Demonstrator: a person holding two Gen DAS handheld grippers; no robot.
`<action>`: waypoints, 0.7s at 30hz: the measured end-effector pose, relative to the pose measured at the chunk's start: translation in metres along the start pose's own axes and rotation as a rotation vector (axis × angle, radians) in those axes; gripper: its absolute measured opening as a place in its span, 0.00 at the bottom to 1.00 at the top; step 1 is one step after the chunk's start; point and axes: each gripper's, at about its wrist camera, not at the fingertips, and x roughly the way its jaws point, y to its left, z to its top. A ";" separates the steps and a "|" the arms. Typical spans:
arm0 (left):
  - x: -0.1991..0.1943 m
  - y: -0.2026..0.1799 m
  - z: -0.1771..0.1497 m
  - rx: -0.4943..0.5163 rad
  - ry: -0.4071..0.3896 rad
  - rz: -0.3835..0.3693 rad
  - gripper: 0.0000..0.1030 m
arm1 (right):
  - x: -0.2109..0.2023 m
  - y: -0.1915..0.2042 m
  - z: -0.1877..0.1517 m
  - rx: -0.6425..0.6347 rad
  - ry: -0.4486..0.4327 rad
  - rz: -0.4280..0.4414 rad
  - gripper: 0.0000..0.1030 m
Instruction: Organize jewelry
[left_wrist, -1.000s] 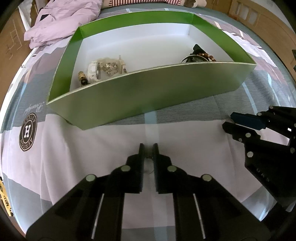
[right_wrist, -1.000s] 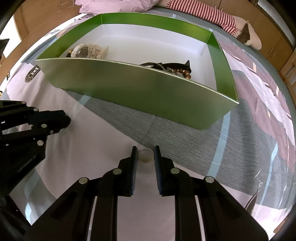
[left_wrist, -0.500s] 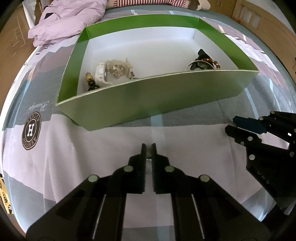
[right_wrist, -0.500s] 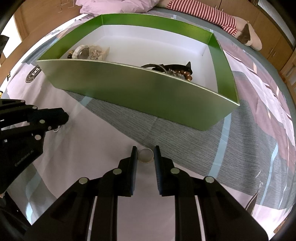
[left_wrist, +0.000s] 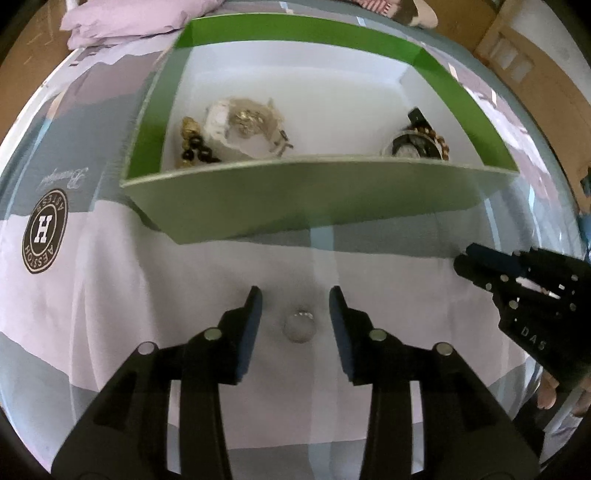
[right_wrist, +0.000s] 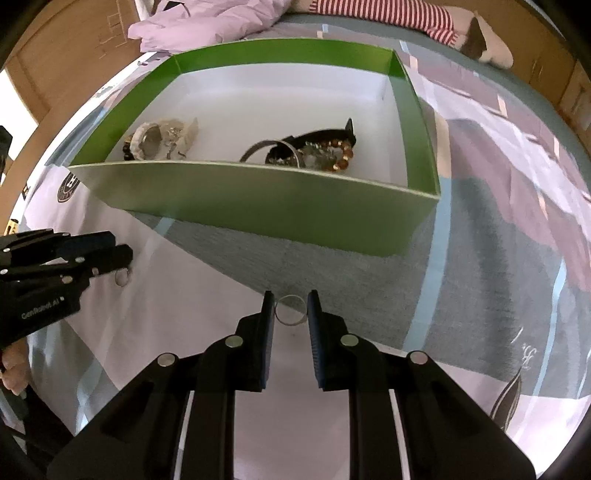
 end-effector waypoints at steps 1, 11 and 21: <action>0.001 -0.003 -0.001 0.017 0.000 0.010 0.36 | 0.001 0.000 0.000 -0.001 0.005 0.002 0.18; 0.004 -0.017 -0.006 0.096 -0.004 0.082 0.15 | 0.007 0.010 -0.007 -0.053 0.017 -0.049 0.24; -0.036 -0.006 0.005 0.051 -0.078 0.017 0.15 | -0.007 0.000 0.000 -0.003 0.005 0.009 0.17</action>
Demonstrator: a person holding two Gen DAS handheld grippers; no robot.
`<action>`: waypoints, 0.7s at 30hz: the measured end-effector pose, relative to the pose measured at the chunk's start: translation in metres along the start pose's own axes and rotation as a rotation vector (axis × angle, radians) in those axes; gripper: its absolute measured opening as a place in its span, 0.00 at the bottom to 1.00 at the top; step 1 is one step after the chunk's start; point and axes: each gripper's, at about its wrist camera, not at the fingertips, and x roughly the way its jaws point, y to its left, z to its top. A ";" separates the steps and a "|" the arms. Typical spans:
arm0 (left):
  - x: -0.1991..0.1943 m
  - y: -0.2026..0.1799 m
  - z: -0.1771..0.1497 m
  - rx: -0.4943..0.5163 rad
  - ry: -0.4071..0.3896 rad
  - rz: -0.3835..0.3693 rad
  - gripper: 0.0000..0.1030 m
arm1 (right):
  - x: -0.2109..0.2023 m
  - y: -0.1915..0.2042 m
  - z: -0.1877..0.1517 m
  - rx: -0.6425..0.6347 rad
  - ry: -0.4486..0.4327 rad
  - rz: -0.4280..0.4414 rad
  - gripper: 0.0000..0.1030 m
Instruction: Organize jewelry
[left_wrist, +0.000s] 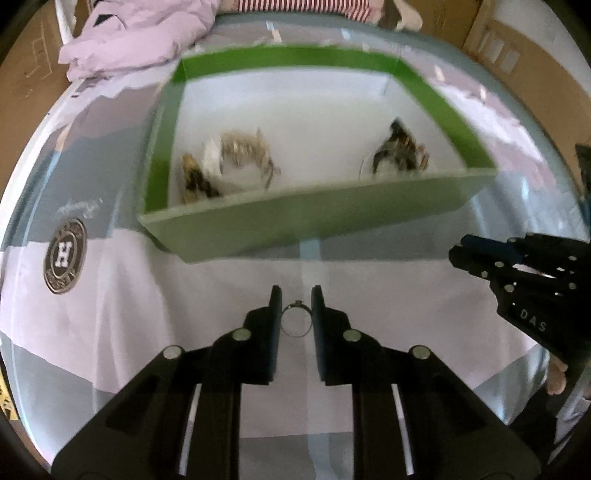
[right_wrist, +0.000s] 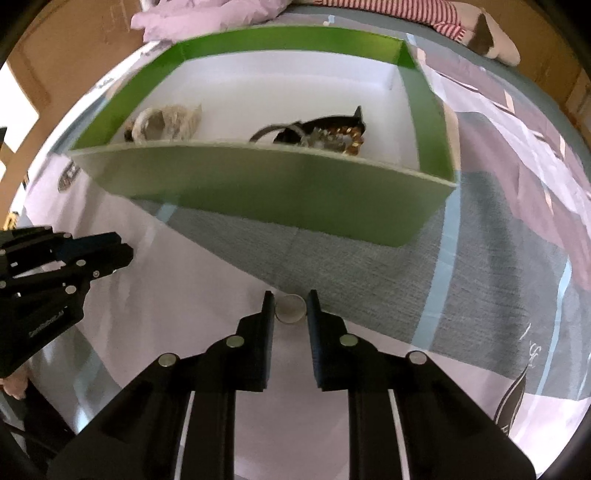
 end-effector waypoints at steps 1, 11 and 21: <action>-0.009 0.001 0.003 -0.005 -0.024 -0.012 0.15 | -0.007 -0.003 0.002 0.008 -0.018 0.010 0.17; -0.044 0.019 0.066 -0.087 -0.195 -0.015 0.15 | -0.078 -0.029 0.049 0.101 -0.345 0.080 0.17; -0.010 0.037 0.076 -0.155 -0.149 -0.017 0.43 | -0.034 -0.016 0.076 0.108 -0.319 0.054 0.25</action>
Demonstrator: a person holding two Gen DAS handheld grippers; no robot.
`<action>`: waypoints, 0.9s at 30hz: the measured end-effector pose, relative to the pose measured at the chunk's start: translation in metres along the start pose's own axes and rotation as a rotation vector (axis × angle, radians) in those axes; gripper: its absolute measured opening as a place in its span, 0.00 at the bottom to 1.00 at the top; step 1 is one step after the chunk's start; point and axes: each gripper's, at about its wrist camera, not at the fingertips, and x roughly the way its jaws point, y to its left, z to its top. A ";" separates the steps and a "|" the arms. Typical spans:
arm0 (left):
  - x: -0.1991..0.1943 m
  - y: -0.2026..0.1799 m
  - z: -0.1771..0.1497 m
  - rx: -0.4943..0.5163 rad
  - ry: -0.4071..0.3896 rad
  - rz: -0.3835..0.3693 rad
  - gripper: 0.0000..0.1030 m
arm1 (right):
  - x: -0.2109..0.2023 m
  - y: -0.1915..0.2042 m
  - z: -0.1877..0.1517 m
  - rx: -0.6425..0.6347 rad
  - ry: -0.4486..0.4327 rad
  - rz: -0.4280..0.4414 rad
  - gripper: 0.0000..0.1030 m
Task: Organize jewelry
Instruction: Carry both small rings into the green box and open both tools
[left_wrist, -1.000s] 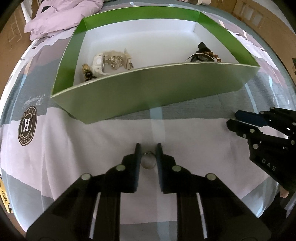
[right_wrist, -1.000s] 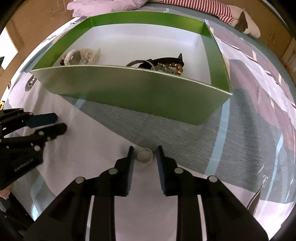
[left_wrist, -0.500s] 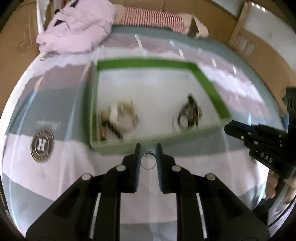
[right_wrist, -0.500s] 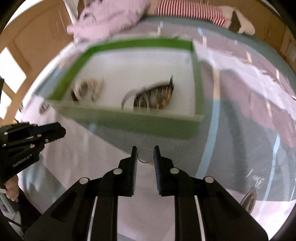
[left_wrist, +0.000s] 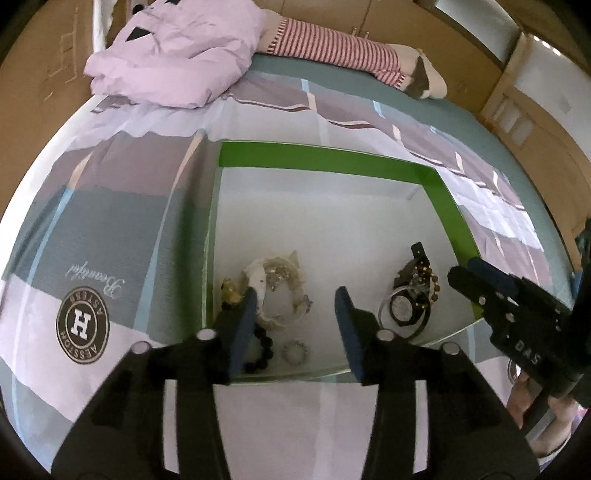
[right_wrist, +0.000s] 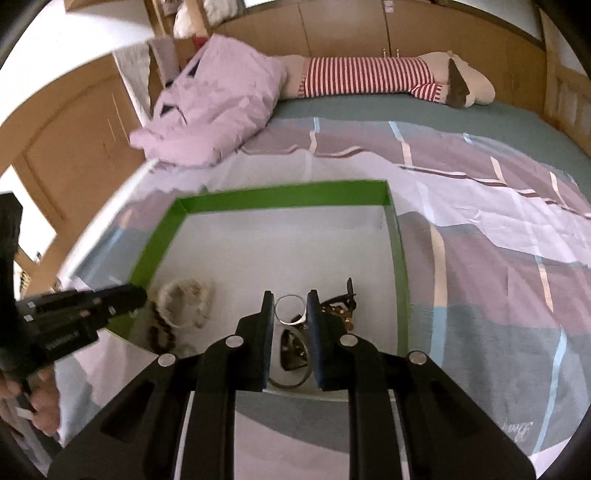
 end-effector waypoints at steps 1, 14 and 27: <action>-0.001 -0.002 -0.001 0.005 -0.007 0.017 0.46 | 0.000 -0.001 -0.001 0.009 0.002 -0.007 0.40; -0.040 -0.044 -0.022 0.133 -0.202 0.211 0.93 | -0.040 0.008 -0.010 -0.051 -0.144 -0.135 0.99; -0.037 -0.044 -0.026 0.124 -0.179 0.213 0.97 | -0.033 0.001 -0.015 -0.019 -0.113 -0.185 0.99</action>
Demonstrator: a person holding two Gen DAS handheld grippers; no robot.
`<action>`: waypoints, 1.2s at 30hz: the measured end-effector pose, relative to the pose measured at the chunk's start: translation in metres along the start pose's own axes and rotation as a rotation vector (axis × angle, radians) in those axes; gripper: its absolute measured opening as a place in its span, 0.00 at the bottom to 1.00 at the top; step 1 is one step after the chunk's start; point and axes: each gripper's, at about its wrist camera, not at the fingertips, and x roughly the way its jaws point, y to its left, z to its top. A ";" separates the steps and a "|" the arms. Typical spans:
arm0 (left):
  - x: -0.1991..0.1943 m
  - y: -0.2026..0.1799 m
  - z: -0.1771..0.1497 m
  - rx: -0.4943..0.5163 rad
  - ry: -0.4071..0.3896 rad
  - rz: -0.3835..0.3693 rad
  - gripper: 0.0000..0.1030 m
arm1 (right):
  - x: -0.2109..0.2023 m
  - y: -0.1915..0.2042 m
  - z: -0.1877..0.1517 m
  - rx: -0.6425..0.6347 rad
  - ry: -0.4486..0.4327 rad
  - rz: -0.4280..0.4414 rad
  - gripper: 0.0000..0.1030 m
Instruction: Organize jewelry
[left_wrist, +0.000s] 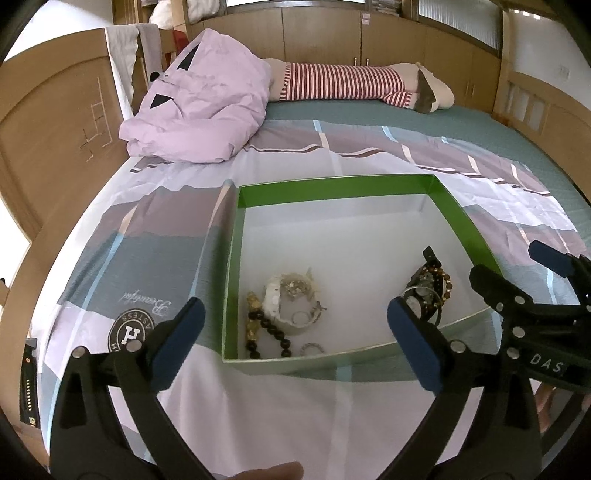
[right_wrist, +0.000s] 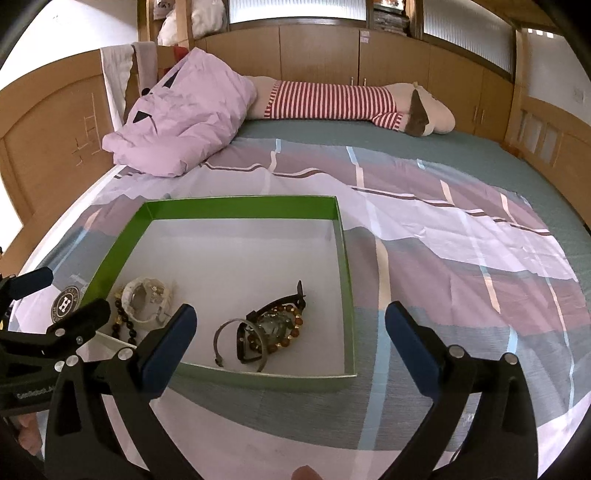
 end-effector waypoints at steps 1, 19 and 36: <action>0.000 0.000 0.000 0.002 0.000 0.000 0.97 | 0.000 0.000 0.000 0.001 0.001 0.001 0.99; -0.002 -0.005 -0.002 -0.004 0.005 0.002 0.97 | 0.002 -0.001 -0.001 0.000 0.006 0.004 0.99; -0.002 -0.009 -0.004 -0.001 0.009 0.006 0.97 | 0.002 -0.002 -0.001 -0.001 0.004 0.000 0.99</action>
